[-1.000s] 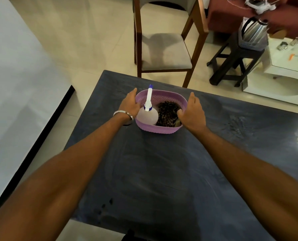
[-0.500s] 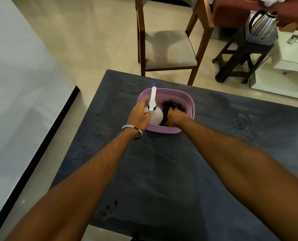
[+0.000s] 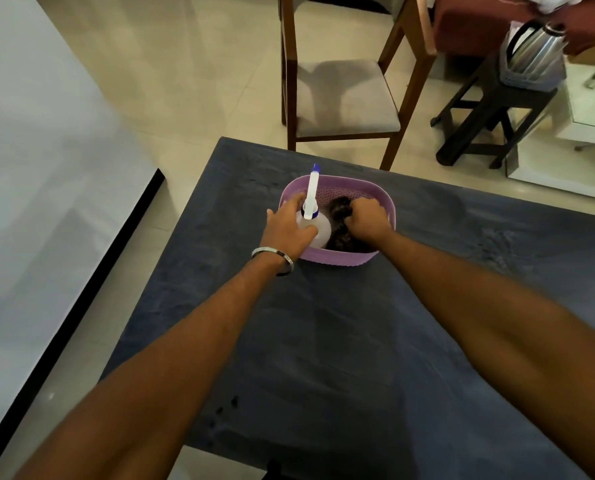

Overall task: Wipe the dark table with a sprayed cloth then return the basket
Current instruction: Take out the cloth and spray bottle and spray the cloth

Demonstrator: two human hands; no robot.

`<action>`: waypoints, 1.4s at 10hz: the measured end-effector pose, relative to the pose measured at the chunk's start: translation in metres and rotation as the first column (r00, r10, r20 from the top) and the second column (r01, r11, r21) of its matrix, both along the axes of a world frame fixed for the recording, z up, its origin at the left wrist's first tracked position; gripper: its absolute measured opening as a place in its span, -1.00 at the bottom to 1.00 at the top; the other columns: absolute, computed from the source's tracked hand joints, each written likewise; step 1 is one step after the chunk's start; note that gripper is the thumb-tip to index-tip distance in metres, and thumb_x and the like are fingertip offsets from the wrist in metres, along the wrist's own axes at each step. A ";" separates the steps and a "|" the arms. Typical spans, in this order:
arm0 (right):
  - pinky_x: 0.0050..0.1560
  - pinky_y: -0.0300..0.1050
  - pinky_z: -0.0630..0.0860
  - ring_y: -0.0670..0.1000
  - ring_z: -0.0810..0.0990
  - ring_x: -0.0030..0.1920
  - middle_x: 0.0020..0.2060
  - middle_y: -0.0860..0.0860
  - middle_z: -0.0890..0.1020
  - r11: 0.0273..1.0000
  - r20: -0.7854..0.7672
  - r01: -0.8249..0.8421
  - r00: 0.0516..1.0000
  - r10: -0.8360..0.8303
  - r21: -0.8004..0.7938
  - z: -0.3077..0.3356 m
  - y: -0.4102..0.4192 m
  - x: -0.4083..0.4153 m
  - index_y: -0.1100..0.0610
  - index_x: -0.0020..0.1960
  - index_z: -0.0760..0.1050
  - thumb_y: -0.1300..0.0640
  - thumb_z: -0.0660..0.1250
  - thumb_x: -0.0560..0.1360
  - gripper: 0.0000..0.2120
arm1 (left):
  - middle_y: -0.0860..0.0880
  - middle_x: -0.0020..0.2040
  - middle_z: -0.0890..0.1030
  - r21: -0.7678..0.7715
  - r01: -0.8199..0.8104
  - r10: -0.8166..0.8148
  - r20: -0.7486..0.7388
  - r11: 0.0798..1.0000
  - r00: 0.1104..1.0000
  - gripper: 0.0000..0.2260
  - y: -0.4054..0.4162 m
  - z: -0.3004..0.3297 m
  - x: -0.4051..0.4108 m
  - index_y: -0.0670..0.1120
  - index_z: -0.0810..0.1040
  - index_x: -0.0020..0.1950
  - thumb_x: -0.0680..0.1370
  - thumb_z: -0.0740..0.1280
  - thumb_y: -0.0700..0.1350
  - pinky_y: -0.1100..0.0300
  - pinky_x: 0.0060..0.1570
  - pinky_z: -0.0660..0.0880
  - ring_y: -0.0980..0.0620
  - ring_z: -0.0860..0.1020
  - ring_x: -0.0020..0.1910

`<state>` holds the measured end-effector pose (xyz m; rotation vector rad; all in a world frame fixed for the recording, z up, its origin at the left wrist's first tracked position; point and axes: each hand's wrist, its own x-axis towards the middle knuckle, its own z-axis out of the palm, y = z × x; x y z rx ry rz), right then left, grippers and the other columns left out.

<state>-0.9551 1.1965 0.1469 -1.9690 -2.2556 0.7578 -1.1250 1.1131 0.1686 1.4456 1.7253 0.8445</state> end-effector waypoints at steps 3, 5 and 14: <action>0.15 0.01 0.59 0.10 0.61 0.18 0.13 0.10 0.65 0.743 -0.704 0.382 0.267 -0.658 -0.550 0.044 -0.028 0.028 0.16 0.21 0.58 0.13 0.26 0.62 -0.77 | -0.08 0.39 0.43 0.041 0.075 -0.070 -0.115 0.996 0.991 -0.20 0.021 0.013 -0.006 -0.06 0.17 0.51 0.39 0.51 0.02 -0.19 0.50 -0.11 -0.11 0.33 0.43; 0.10 0.02 0.56 0.10 0.68 -0.12 -0.09 0.12 0.70 0.657 -0.616 0.124 -0.507 -0.602 -0.744 0.074 -0.055 0.045 0.15 -0.04 0.65 -0.06 0.02 0.66 -0.52 | -0.14 0.36 0.46 0.051 0.053 -0.050 -0.050 0.997 0.997 -0.32 0.023 0.015 0.006 -0.12 0.24 0.49 0.46 0.48 -0.06 -0.10 0.37 0.35 -0.11 0.43 0.33; 0.29 0.19 0.46 0.16 0.55 0.24 0.30 0.12 0.56 0.727 -0.680 0.131 -0.495 -0.542 -0.674 0.053 -0.200 0.079 0.14 0.34 0.49 -0.27 -0.02 0.56 -0.37 | -0.05 -0.04 0.58 0.325 -0.007 -0.120 0.372 0.946 0.920 -0.73 -0.060 0.136 0.043 -0.19 0.44 0.27 0.58 0.31 -0.16 0.39 -0.15 0.50 0.16 0.59 -0.19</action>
